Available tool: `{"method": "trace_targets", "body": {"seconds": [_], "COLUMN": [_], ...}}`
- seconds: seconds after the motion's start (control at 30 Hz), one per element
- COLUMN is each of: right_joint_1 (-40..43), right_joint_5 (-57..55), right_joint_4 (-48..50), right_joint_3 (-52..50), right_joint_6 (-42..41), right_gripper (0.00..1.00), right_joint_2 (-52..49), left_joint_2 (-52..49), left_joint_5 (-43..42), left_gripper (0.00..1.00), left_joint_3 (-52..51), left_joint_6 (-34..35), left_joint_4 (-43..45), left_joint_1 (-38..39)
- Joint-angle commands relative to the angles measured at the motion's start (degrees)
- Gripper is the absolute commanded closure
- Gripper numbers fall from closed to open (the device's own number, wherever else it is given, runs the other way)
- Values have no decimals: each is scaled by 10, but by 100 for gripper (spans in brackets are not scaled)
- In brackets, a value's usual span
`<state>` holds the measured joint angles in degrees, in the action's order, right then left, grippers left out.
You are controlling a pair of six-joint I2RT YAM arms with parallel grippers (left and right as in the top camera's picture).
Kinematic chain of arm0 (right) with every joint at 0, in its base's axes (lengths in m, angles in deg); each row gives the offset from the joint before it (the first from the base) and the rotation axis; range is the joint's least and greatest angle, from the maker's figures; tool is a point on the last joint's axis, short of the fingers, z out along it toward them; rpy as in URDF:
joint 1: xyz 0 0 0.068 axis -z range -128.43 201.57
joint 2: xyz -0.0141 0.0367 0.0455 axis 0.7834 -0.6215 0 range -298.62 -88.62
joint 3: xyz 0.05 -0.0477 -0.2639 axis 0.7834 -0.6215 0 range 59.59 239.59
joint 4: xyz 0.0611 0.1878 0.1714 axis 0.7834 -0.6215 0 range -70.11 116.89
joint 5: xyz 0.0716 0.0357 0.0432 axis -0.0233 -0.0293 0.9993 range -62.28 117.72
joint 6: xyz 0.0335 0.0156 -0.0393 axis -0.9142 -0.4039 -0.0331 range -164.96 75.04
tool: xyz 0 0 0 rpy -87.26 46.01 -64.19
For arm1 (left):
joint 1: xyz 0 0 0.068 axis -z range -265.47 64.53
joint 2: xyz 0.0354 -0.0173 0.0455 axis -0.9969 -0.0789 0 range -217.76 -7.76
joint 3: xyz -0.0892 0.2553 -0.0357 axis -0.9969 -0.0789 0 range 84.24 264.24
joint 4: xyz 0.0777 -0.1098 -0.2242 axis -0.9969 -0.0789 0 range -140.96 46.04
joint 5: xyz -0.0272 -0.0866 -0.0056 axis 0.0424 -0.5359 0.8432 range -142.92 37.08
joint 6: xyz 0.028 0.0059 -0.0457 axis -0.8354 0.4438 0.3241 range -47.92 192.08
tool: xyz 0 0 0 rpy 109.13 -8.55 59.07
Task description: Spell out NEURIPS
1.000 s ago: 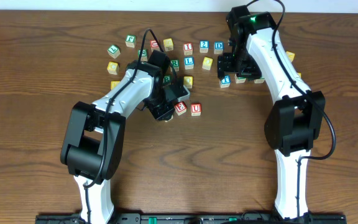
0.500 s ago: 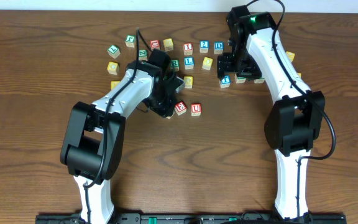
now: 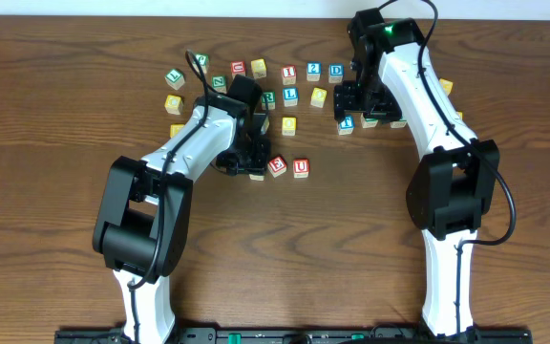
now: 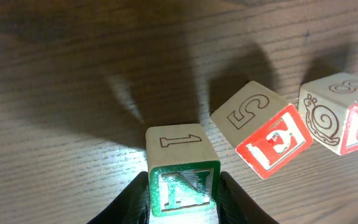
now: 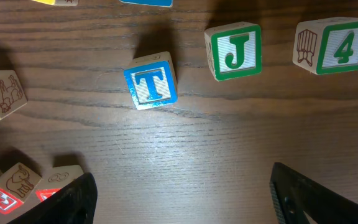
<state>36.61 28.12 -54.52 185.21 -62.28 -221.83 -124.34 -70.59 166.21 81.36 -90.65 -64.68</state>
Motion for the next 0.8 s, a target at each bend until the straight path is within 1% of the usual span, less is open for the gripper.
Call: {"method": "trace_targets", "body": {"seconds": [0.0,0.13,0.17,0.23,0.3,0.43,0.53,0.63,0.77], "right_joint_1": [3,3,3,3,2,2,3,2,3], "right_joint_5": [-5,-5,-5,-5,-5,-5,-5,-5,-5], "right_joint_4": [-1,-1,-1,-1,-1,-1,-2,-2,-3], "right_joint_3": [11,11,11,11,11,11,11,11,11], "right_joint_6": [7,7,7,7,7,7,7,7,7], "right_gripper": [16,16,16,16,16,16,16,16,16], "right_joint_2": [17,17,17,17,17,17,17,17,17], "left_joint_2": [-2,-2,-2,-2,-2,-2,-2,2,27], "left_joint_5": [18,18,18,18,18,18,18,18,18], "left_gripper": [69,68,62,57,56,52,47,40,25], "left_joint_3": [-7,-7,-7,-7,-6,-6,-2,11,33], "left_joint_6": [44,46,53,75,90,90,90,76,56], "left_joint_4": [-7,-8,-8,-7,-7,-7,-7,-8,-8], "left_joint_1": [2,2,2,2,2,2,2,2,1]}}
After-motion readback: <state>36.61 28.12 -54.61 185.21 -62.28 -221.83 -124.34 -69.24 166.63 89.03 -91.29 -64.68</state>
